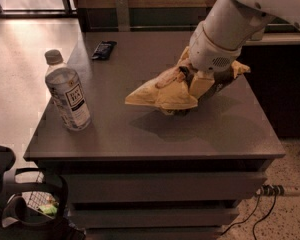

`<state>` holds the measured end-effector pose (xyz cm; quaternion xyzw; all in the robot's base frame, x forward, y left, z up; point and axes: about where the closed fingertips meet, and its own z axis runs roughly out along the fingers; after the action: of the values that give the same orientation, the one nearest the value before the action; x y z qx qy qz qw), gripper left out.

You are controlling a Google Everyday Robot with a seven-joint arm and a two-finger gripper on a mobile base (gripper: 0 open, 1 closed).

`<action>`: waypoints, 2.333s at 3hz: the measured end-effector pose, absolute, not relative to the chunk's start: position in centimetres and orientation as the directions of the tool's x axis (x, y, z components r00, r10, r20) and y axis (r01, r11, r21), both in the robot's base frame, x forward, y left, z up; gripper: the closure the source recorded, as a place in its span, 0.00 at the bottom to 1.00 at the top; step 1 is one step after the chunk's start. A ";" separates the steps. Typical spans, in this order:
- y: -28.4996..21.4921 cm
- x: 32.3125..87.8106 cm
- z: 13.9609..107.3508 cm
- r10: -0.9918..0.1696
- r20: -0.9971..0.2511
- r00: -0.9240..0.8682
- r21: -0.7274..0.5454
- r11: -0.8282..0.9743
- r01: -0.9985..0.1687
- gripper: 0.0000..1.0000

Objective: Move brown chip bag near rxbar blueberry

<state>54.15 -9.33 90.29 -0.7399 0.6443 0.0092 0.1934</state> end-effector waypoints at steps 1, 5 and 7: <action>-9.8 55.8 93.5 -0.964 -0.185 0.189 -0.323 -0.122 -0.939 1.00; -6.8 67.1 101.0 -0.852 -0.107 0.512 -0.569 -0.370 -0.734 1.00; -5.2 69.7 101.3 -0.797 -0.114 0.593 -0.620 -0.410 -0.669 1.00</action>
Offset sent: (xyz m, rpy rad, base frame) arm 0.0662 -0.0094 0.0886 -0.1921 -0.1801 0.0628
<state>69.71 -5.16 101.34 -0.8336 0.4397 -0.0999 0.3190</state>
